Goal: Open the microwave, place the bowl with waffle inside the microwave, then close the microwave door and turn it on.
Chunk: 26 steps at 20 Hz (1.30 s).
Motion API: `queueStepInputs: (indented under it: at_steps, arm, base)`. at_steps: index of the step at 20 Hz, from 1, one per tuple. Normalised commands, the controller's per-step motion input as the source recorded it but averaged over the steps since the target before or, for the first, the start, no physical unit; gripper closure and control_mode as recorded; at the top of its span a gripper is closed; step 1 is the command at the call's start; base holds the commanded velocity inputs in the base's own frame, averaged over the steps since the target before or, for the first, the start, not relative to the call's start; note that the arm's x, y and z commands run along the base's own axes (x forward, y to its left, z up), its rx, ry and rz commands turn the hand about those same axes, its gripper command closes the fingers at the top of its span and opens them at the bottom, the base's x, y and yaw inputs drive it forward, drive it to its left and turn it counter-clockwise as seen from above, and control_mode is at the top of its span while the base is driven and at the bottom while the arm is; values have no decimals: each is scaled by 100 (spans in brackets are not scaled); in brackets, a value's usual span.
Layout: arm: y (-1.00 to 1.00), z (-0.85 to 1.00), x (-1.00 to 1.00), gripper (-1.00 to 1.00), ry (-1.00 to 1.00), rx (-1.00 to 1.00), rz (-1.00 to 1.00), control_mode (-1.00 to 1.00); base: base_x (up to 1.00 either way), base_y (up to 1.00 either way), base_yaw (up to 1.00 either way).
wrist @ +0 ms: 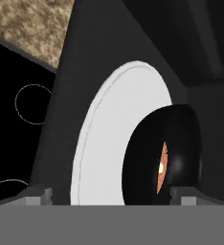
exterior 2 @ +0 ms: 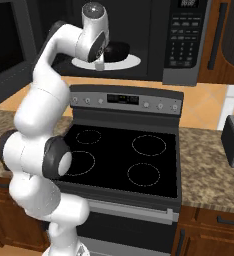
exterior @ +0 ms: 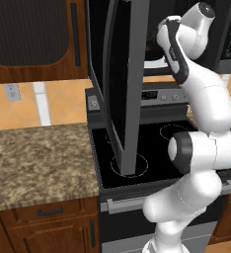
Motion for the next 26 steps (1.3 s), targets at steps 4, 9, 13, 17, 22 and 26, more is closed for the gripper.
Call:
queueStepInputs:
  at_steps: [4, 9, 13, 17, 22, 26]
  arm:
    - [3, -34, -100, -100, -38, 0, 0, -100]
    - [0, 15, -100, -100, -23, 0, 0, -100]
    - [-7, 22, -100, -100, 6, -3, -2, -100]
    - [-23, 10, -100, -100, 37, -15, -9, -100]
    - [-28, -3, -92, -100, 34, -17, -13, -100]
    - [-27, -29, -41, -100, 19, -19, -17, -100]
  base:
    - [0, 0, 0]
    - [0, 0, 0]
    - [0, 0, 0]
    - [0, 0, 0]
    - [0, 0, 0]
    - [0, 0, 0]
